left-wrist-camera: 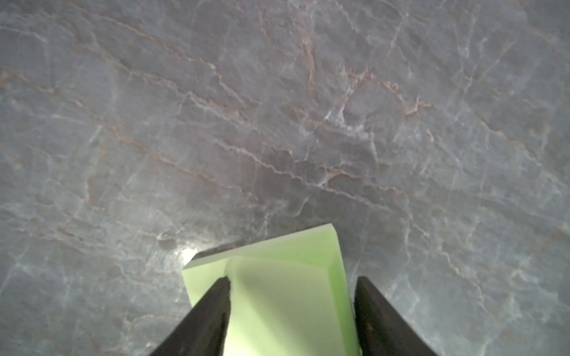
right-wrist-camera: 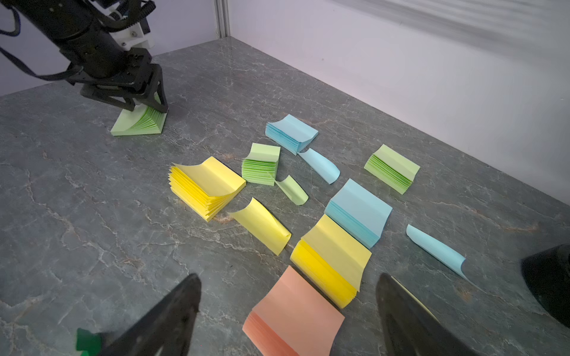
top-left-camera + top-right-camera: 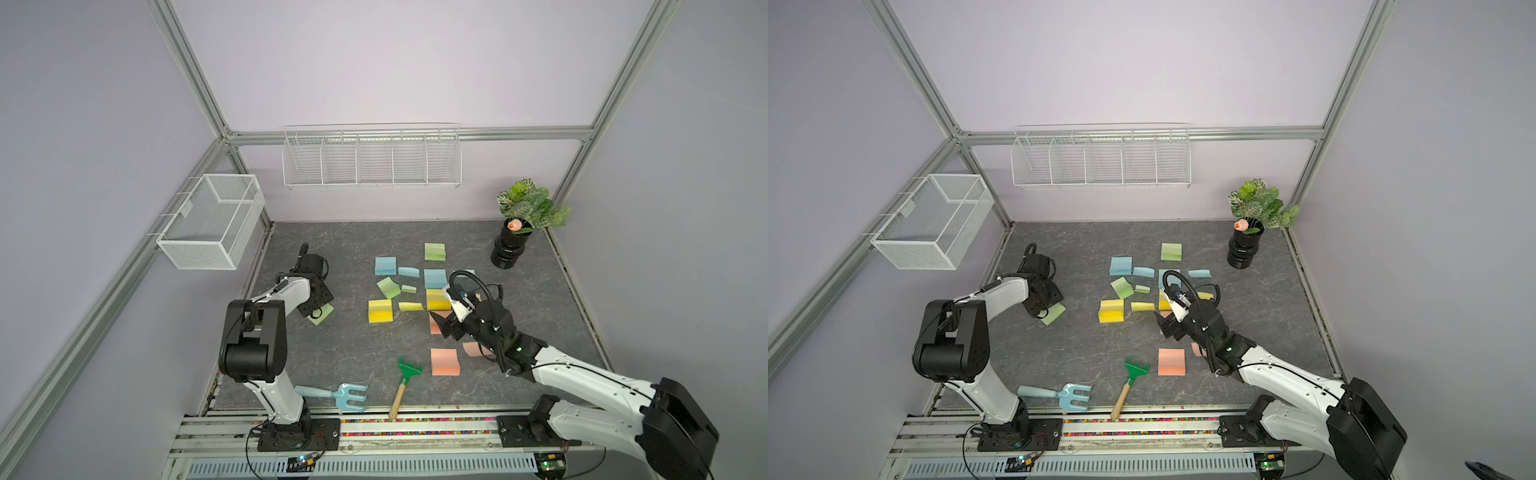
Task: Tear off pages from different memo pads
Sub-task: Move the memo pad to the center of the board.
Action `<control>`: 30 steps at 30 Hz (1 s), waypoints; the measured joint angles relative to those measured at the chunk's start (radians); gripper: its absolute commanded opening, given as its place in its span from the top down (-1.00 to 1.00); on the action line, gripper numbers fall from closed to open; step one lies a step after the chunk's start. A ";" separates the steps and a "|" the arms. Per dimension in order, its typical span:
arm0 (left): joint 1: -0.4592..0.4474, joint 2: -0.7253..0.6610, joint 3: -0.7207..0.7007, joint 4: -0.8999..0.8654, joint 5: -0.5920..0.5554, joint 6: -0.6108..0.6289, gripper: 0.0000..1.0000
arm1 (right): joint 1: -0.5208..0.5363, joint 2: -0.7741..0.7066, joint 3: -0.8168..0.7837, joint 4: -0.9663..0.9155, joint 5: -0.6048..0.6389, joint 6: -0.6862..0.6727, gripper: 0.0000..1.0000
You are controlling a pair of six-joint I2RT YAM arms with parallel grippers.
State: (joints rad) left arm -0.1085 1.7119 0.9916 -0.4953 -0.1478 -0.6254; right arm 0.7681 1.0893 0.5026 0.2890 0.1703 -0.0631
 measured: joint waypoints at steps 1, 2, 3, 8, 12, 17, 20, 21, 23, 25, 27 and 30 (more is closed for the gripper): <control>-0.004 -0.022 -0.026 0.008 0.003 -0.004 -0.29 | 0.000 -0.005 -0.002 0.000 -0.002 0.000 -0.78; -0.011 -0.048 -0.058 0.017 0.006 -0.010 -0.29 | 0.000 -0.010 -0.004 0.001 -0.003 0.000 -0.78; -0.025 -0.073 -0.085 0.024 0.007 -0.014 -0.29 | 0.000 -0.014 -0.006 0.001 -0.003 0.000 -0.78; -0.166 -0.157 -0.177 0.045 -0.005 -0.042 -0.29 | 0.000 -0.019 -0.009 0.001 -0.003 0.000 -0.78; -0.315 -0.178 -0.208 0.068 -0.029 -0.062 -0.28 | 0.000 -0.022 -0.011 0.001 0.000 0.000 -0.78; -0.443 -0.220 -0.267 0.117 -0.071 -0.085 -0.27 | 0.000 -0.024 -0.011 0.000 0.001 0.000 -0.78; -0.520 -0.272 -0.313 0.121 -0.082 -0.099 -0.24 | 0.000 -0.024 -0.011 0.000 0.000 0.000 -0.78; -0.551 -0.293 -0.328 0.114 -0.084 -0.102 -0.23 | 0.000 -0.024 -0.011 0.000 0.000 0.001 -0.78; -0.602 -0.333 -0.357 0.095 -0.086 -0.108 -0.21 | 0.000 -0.023 -0.011 0.000 0.000 0.002 -0.78; -0.636 -0.386 -0.395 0.084 -0.074 -0.114 -0.19 | 0.000 -0.023 -0.011 0.000 -0.002 0.003 -0.78; -0.642 -0.446 -0.441 0.094 -0.047 -0.110 -0.20 | 0.000 -0.023 -0.011 0.000 -0.003 0.004 -0.78; -0.640 -0.509 -0.491 0.136 0.018 -0.072 -0.20 | 0.000 -0.023 -0.011 0.000 -0.004 0.005 -0.78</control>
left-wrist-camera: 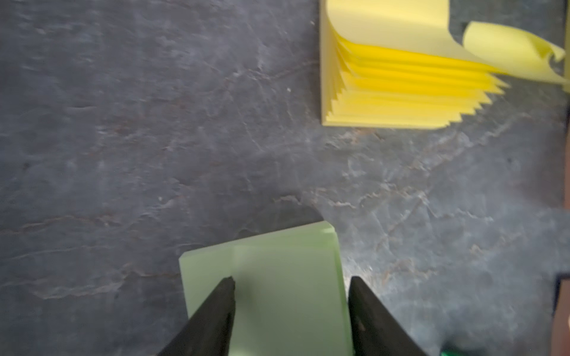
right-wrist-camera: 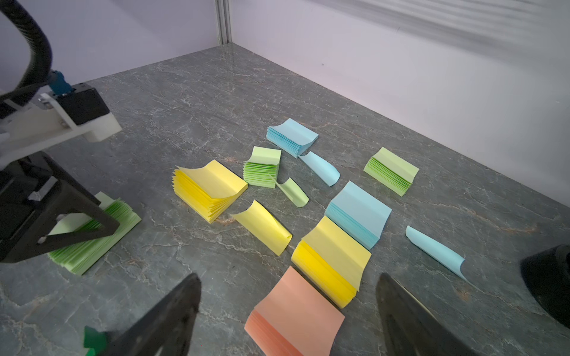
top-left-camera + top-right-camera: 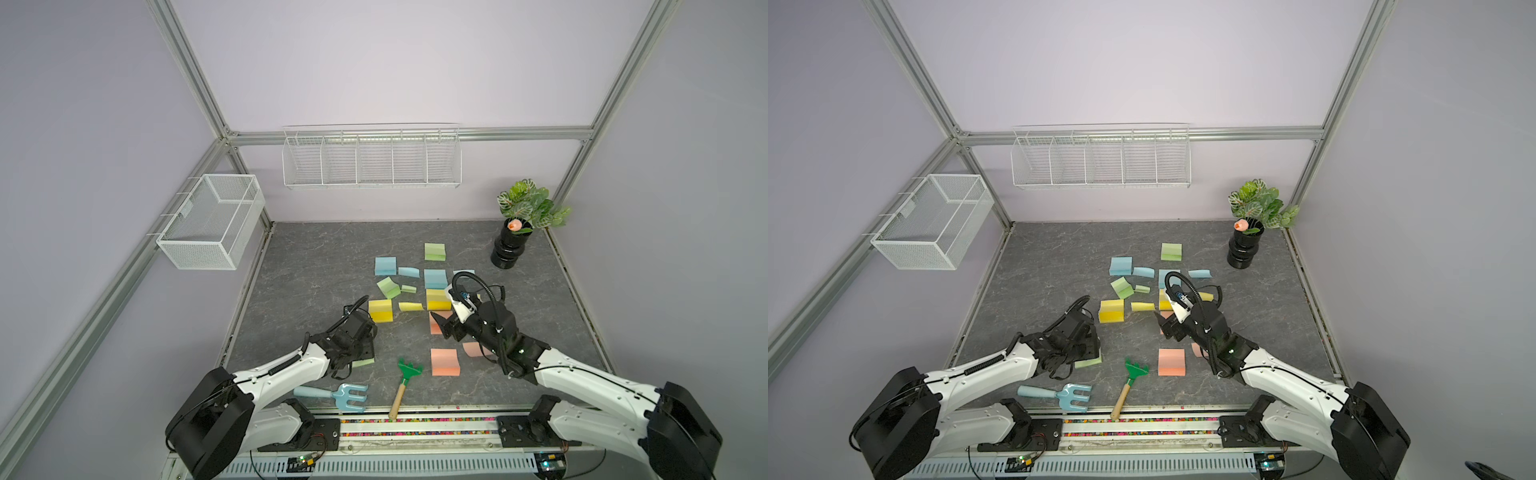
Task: Tear off pages from different memo pads
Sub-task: Move the memo pad to the center of the board, then pick up the memo pad from the center of the board.
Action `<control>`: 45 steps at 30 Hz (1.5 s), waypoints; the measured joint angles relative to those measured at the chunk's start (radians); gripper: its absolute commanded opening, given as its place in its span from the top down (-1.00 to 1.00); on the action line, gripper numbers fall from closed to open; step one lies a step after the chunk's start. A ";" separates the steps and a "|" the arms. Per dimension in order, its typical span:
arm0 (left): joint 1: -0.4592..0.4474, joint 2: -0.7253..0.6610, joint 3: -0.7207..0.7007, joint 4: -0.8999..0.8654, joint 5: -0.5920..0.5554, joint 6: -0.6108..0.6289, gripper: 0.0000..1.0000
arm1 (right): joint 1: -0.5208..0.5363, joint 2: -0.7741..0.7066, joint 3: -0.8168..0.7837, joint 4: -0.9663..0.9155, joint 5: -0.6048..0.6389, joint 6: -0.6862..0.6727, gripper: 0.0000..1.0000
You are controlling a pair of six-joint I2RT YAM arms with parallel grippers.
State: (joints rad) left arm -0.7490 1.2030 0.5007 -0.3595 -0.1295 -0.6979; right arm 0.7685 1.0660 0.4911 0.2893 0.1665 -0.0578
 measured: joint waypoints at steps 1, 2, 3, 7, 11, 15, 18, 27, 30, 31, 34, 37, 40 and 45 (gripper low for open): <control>0.000 -0.008 -0.006 0.014 0.025 0.014 -0.20 | 0.000 0.000 0.000 0.000 0.000 0.002 -0.78; 0.000 -0.011 -0.009 0.029 0.052 0.030 -0.21 | 0.000 0.000 0.000 -0.001 0.000 0.003 -0.78; 0.000 -0.012 -0.010 0.042 0.077 0.046 -0.21 | 0.000 0.000 0.001 -0.003 0.000 0.005 -0.78; 0.000 -0.011 0.000 0.087 0.159 0.111 -0.27 | 0.000 0.000 0.008 -0.021 0.002 0.018 -0.78; -0.001 -0.020 0.046 0.087 0.182 0.150 -0.34 | -0.002 -0.006 0.010 -0.029 0.003 0.052 -0.78; -0.002 -0.074 0.108 -0.024 0.108 0.145 -0.33 | -0.011 -0.010 0.016 -0.043 0.000 0.080 -0.78; -0.002 -0.098 0.145 -0.118 0.056 0.127 -0.29 | -0.013 -0.010 0.022 -0.057 -0.011 0.090 -0.78; -0.002 -0.291 -0.025 -0.169 0.123 0.055 -0.32 | -0.013 0.002 0.026 -0.060 -0.060 0.104 -0.78; -0.002 -0.302 -0.049 -0.161 0.151 0.056 -0.31 | -0.012 0.027 0.034 -0.060 -0.067 0.106 -0.78; -0.002 -0.291 -0.049 -0.158 0.158 0.056 -0.31 | -0.012 0.037 0.036 -0.061 -0.071 0.107 -0.78; -0.002 -0.244 -0.049 -0.130 0.176 0.057 -0.28 | -0.012 0.056 0.040 -0.061 -0.080 0.107 -0.78; -0.002 -0.215 -0.053 -0.111 0.178 0.056 -0.26 | -0.010 0.071 0.046 -0.061 -0.083 0.107 -0.78; -0.002 -0.219 -0.056 -0.109 0.171 0.056 -0.26 | -0.008 0.081 0.049 -0.061 -0.086 0.107 -0.78; -0.002 -0.254 -0.057 -0.109 0.150 0.055 -0.24 | -0.005 0.095 0.051 -0.061 -0.086 0.107 -0.78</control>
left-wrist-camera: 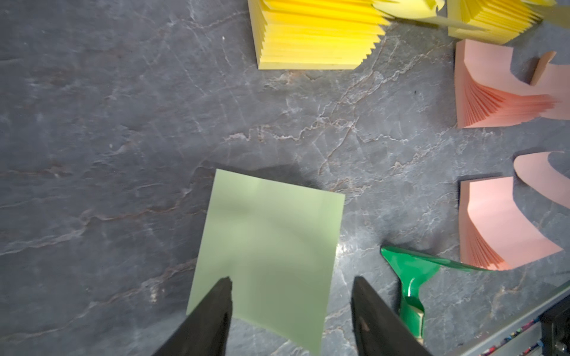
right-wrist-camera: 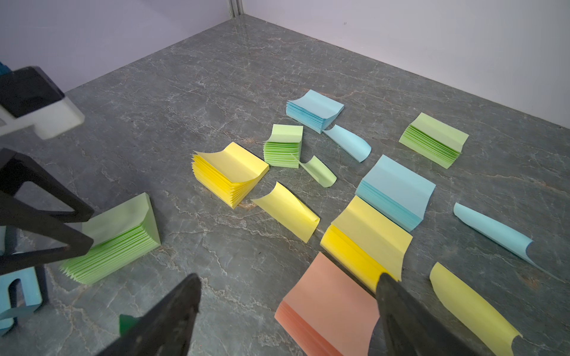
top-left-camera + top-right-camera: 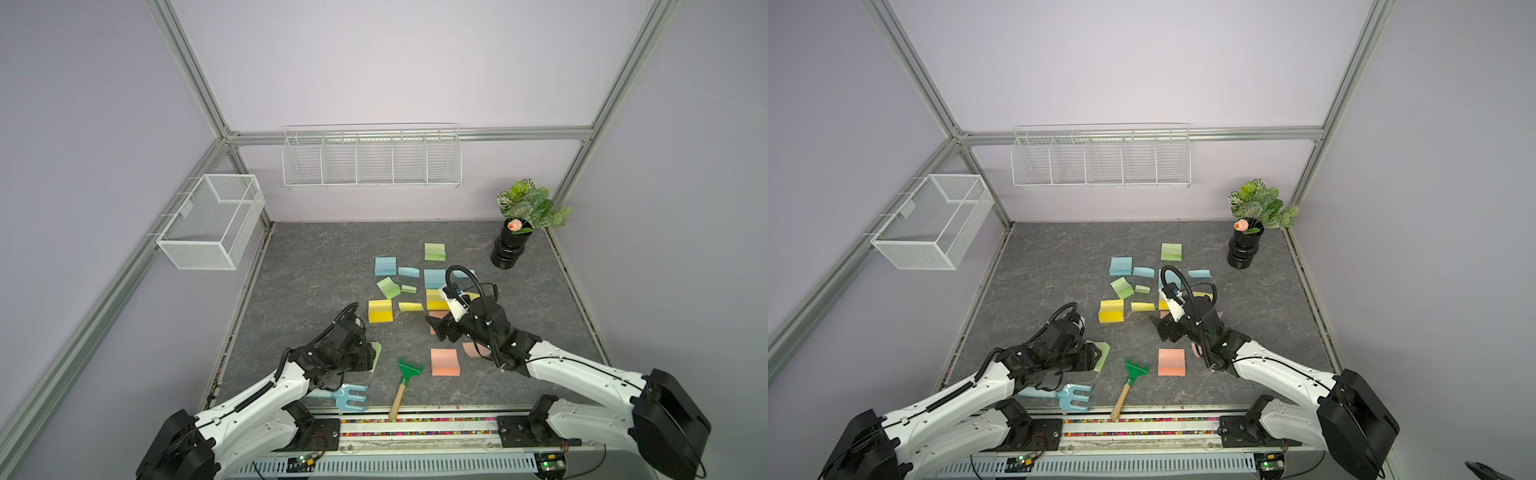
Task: Tear off pages from different memo pads
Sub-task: Pick up the memo pad from the center of the board.
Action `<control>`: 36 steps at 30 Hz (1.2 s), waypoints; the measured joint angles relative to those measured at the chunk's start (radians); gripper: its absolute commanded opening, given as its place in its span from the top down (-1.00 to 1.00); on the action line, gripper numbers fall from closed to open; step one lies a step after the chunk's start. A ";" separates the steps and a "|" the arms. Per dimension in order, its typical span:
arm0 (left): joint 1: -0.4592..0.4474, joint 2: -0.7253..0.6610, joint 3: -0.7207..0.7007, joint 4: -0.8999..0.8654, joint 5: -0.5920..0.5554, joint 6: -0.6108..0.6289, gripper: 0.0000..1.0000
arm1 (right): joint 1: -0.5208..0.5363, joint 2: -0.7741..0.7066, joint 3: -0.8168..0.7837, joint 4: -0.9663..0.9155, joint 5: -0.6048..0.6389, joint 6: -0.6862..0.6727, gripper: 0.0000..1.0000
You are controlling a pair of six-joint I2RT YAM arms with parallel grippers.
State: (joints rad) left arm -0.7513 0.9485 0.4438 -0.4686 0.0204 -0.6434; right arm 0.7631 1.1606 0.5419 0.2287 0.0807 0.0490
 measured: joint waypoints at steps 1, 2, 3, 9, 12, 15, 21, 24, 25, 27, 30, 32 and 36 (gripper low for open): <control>0.000 -0.003 -0.002 0.000 -0.003 0.000 -0.23 | 0.000 0.003 0.001 0.000 0.000 0.000 -0.78; 0.000 -0.004 -0.003 -0.001 -0.005 0.000 -0.22 | 0.001 0.004 0.002 -0.001 0.000 0.000 -0.78; 0.000 -0.003 -0.003 -0.003 -0.010 0.000 -0.22 | 0.001 0.005 0.003 -0.001 0.000 0.000 -0.78; 0.000 -0.003 -0.003 -0.017 -0.023 0.000 -0.21 | 0.005 0.005 0.005 -0.001 0.000 0.000 -0.78; 0.000 -0.003 -0.003 -0.019 -0.023 0.000 -0.22 | 0.006 0.005 0.005 -0.001 0.000 0.000 -0.78; 0.000 -0.003 -0.003 -0.017 -0.019 0.001 -0.22 | 0.007 0.005 0.005 -0.001 0.000 0.000 -0.78; 0.000 0.018 -0.003 -0.015 -0.011 0.002 -0.22 | 0.010 0.005 0.005 -0.001 0.000 0.000 -0.78; 0.000 0.021 -0.003 -0.015 -0.011 0.002 -0.21 | 0.011 0.005 0.005 -0.001 0.000 0.000 -0.78; 0.000 0.021 -0.003 -0.015 -0.011 0.002 -0.21 | 0.011 0.005 0.005 -0.002 0.000 0.000 -0.78; 0.000 0.021 -0.003 -0.016 -0.012 0.002 -0.21 | 0.011 0.005 0.008 -0.004 0.000 0.000 -0.78; 0.000 0.026 -0.003 -0.016 -0.012 0.002 -0.20 | 0.011 0.005 0.010 -0.004 0.000 0.000 -0.78; 0.000 0.027 -0.003 -0.016 -0.013 0.001 -0.20 | 0.012 0.005 0.010 -0.005 0.000 0.000 -0.78; 0.000 0.027 -0.003 -0.023 -0.027 0.001 -0.18 | 0.012 0.005 0.010 -0.007 0.000 0.000 -0.78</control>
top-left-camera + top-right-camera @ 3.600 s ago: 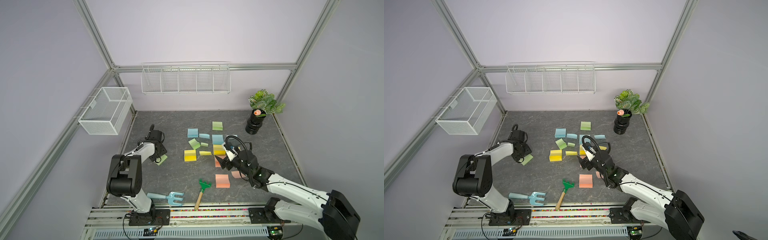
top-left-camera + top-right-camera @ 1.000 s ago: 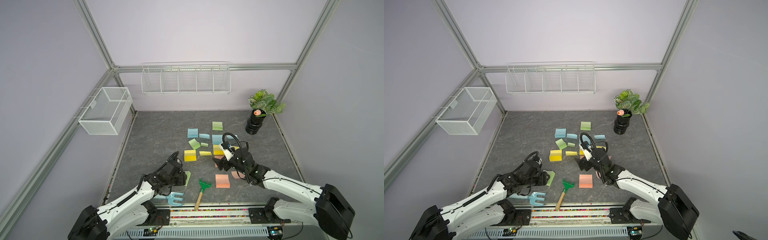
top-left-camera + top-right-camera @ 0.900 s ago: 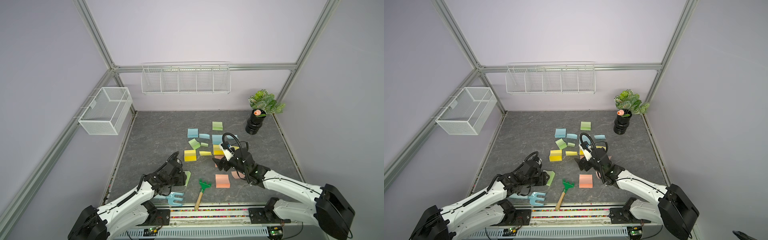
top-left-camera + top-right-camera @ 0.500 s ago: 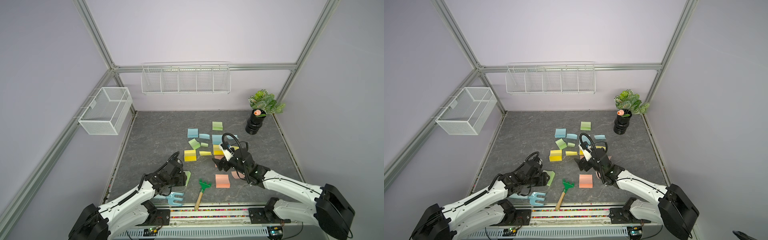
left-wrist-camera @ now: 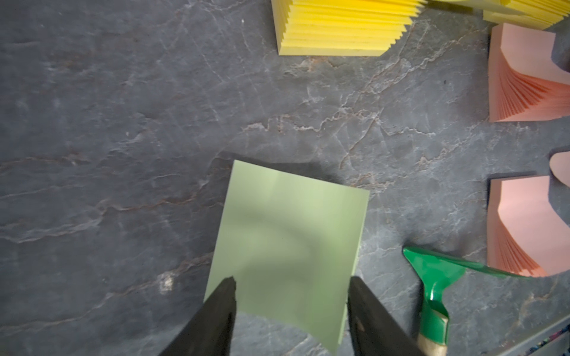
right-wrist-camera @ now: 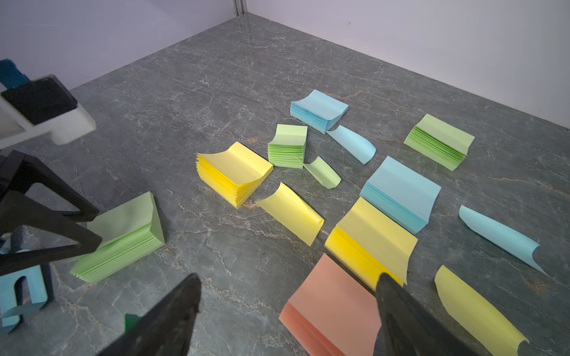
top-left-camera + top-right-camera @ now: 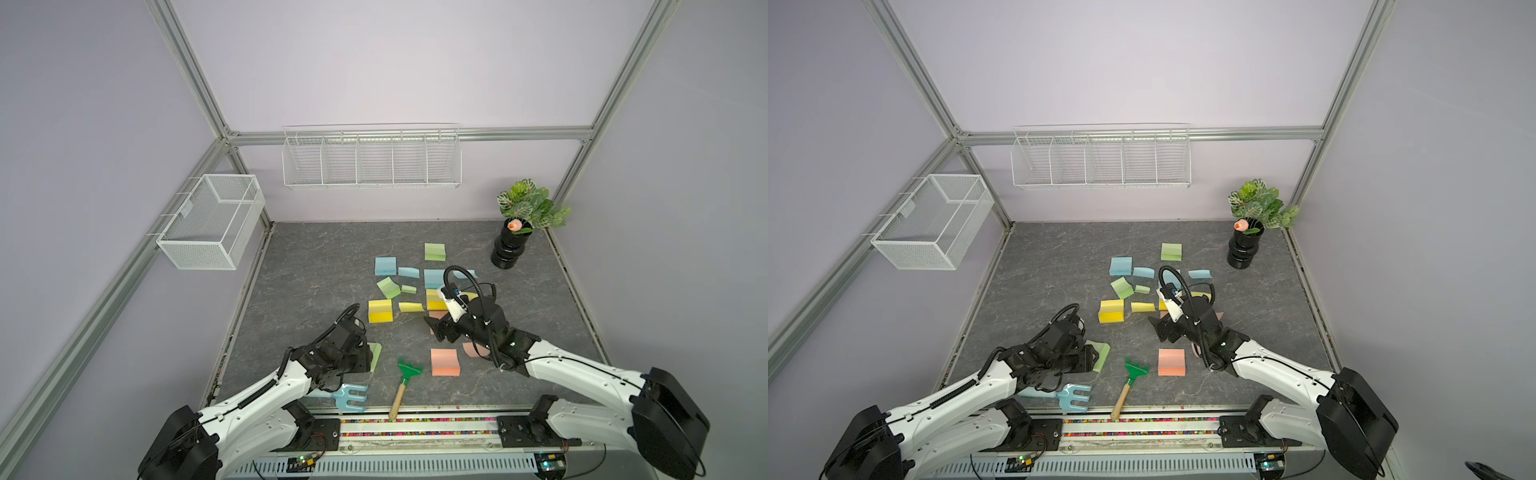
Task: Tear off pages from different memo pads
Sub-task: Pick up the memo pad from the center of the board.
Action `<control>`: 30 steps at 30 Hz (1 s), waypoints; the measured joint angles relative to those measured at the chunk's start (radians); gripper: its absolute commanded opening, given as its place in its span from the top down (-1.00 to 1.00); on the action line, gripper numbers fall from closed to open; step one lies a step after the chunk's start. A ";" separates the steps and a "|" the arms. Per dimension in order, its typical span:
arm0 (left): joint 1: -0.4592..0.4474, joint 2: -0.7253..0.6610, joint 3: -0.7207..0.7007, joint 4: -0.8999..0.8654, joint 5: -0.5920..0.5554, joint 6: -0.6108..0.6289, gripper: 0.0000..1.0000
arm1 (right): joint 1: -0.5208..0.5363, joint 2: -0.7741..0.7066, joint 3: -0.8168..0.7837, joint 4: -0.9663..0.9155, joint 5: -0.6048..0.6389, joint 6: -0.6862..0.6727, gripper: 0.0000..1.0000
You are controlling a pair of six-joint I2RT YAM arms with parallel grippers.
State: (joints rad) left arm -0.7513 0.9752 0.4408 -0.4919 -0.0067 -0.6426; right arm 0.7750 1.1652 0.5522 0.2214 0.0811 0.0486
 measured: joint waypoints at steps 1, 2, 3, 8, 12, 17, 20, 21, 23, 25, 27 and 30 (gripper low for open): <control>0.000 -0.002 0.000 -0.004 -0.005 0.000 -0.18 | 0.000 0.000 0.000 0.000 0.000 0.000 -0.78; 0.000 -0.004 0.000 -0.007 -0.011 -0.001 -0.18 | 0.000 0.000 0.000 0.000 0.000 0.000 -0.78; 0.000 -0.009 0.000 -0.010 -0.016 -0.001 -0.18 | 0.000 0.000 0.000 0.000 0.000 0.000 -0.78; 0.000 -0.027 0.000 -0.018 -0.035 -0.004 -0.16 | 0.002 0.003 0.001 0.000 0.000 0.000 -0.78; 0.000 -0.039 0.000 -0.034 -0.058 -0.011 -0.16 | 0.015 0.023 0.025 -0.023 -0.010 -0.009 -0.78; 0.000 -0.057 0.000 -0.053 -0.082 -0.021 -0.16 | 0.077 0.137 0.138 -0.061 -0.032 -0.042 -0.78; 0.000 -0.063 0.000 -0.064 -0.093 -0.027 -0.16 | 0.121 0.236 0.207 -0.067 -0.043 -0.049 -0.78; 0.000 -0.066 0.000 -0.067 -0.097 -0.029 -0.16 | 0.134 0.277 0.229 -0.067 -0.047 -0.048 -0.78; 0.000 -0.073 0.000 -0.070 -0.102 -0.031 -0.16 | 0.153 0.342 0.255 -0.066 -0.054 -0.047 -0.78; 0.000 -0.085 0.000 -0.073 -0.107 -0.034 -0.16 | 0.164 0.403 0.267 -0.057 -0.065 -0.041 -0.78; 0.000 -0.097 0.000 -0.076 -0.111 -0.035 -0.17 | 0.169 0.446 0.273 -0.053 -0.079 -0.033 -0.78; 0.000 -0.108 0.000 -0.076 -0.115 -0.037 -0.17 | 0.173 0.502 0.298 -0.053 -0.096 -0.023 -0.78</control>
State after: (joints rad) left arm -0.7513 0.8669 0.4408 -0.5678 -0.1219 -0.6800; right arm 0.9482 1.6669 0.8497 0.1684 -0.0151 0.0261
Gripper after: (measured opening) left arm 0.583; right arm 0.891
